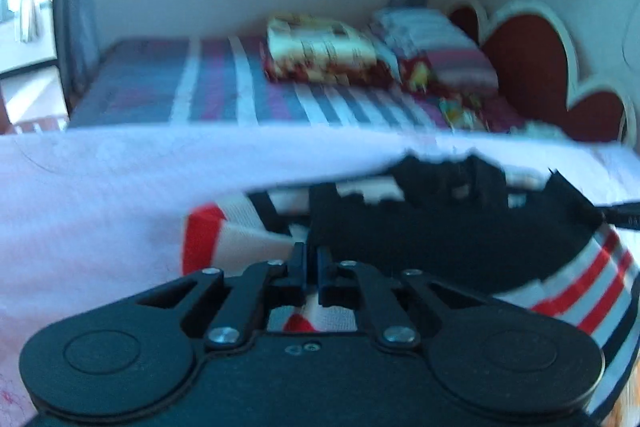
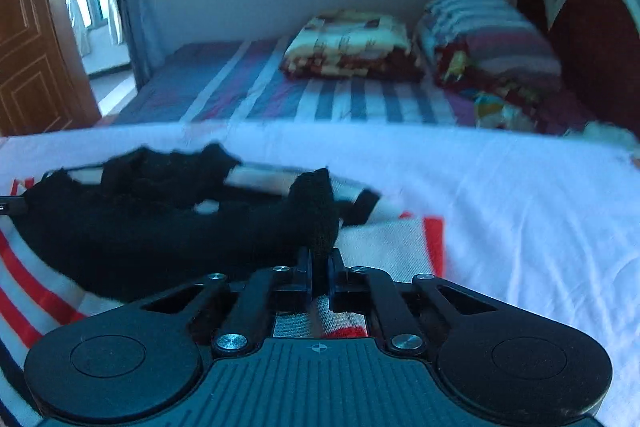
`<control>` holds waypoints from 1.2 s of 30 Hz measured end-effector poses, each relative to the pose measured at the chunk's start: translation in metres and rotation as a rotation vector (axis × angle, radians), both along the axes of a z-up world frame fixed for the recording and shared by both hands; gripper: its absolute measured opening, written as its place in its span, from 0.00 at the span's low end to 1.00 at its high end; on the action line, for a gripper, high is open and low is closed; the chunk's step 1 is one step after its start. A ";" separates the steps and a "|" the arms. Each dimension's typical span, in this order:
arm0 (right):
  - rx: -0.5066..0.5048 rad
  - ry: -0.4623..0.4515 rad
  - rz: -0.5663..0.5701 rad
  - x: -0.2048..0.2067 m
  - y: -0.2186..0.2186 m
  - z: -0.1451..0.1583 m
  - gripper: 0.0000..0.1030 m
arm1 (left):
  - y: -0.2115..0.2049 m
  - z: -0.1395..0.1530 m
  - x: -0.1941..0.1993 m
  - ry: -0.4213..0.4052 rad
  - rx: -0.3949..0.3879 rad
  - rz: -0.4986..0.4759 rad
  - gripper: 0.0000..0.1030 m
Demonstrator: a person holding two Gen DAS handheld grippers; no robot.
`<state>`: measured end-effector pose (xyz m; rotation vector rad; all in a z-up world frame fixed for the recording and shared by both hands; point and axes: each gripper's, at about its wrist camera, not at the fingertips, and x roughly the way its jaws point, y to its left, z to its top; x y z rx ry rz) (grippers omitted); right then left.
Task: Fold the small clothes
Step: 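Open both tools on the folded hem and press the sweater flat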
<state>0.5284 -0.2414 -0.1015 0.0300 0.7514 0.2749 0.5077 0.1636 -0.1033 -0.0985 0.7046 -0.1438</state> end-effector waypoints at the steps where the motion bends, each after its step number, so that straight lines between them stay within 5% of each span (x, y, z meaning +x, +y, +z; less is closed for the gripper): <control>1: 0.012 -0.024 -0.013 -0.002 -0.002 0.002 0.06 | 0.002 0.005 -0.003 -0.036 -0.022 0.012 0.03; 5: 0.036 -0.054 -0.096 0.002 -0.012 0.005 0.06 | 0.007 0.015 0.000 -0.114 -0.032 0.067 0.03; 9: 0.050 0.041 -0.150 0.022 -0.015 -0.017 0.06 | 0.007 -0.004 0.030 -0.010 -0.022 0.108 0.03; 13: 0.044 0.038 -0.185 0.027 -0.017 -0.017 0.06 | 0.006 -0.014 0.038 0.038 0.006 0.099 0.09; 14: 0.034 0.034 -0.191 0.027 -0.018 -0.011 0.15 | 0.008 -0.011 0.036 0.040 0.008 0.103 0.16; 15: 0.000 -0.002 -0.208 0.024 -0.016 -0.003 0.49 | 0.010 -0.006 0.032 0.028 0.020 0.121 0.35; 16: -0.041 -0.076 -0.235 0.015 -0.012 0.006 0.64 | 0.008 0.001 0.025 -0.003 0.049 0.138 0.55; 17: -0.041 -0.148 -0.215 0.007 -0.005 0.012 0.69 | 0.002 0.010 0.018 -0.057 0.079 0.139 0.61; 20: 0.065 -0.089 -0.041 0.011 0.026 0.015 0.65 | -0.038 0.027 0.024 -0.100 0.103 0.039 0.62; 22: 0.053 -0.065 0.026 0.016 0.058 0.011 0.62 | -0.071 0.026 0.041 -0.051 0.074 -0.044 0.63; 26: 0.034 0.011 0.125 0.021 0.100 -0.002 0.32 | -0.107 -0.006 0.064 0.080 0.050 -0.064 0.64; 29: -0.007 0.014 0.191 0.013 0.101 -0.010 0.32 | -0.107 -0.020 0.054 0.054 0.094 -0.079 0.65; 33: -0.126 0.005 -0.023 0.019 0.048 -0.012 0.32 | -0.069 -0.023 0.032 0.019 0.206 -0.012 0.66; 36: -0.067 0.024 -0.079 0.019 0.005 -0.014 0.37 | -0.047 -0.020 0.023 0.013 0.172 0.011 0.66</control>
